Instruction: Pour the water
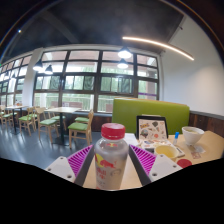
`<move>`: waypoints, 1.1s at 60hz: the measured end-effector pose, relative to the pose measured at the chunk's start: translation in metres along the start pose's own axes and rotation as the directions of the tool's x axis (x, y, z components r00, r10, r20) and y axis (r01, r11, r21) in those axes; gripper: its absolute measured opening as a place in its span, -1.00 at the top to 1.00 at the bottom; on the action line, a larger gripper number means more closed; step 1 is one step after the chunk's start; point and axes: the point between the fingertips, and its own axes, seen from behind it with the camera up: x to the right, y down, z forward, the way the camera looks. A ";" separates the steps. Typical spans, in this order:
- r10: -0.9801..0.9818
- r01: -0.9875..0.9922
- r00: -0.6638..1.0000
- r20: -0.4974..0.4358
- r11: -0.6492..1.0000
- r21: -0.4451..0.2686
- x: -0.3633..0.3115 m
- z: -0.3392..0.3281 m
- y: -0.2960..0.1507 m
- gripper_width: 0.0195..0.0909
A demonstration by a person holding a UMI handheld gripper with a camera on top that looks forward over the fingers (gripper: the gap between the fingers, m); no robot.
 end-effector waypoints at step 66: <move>0.723 -0.719 -0.683 0.104 -0.640 -0.270 0.106 0.036 -0.045 0.46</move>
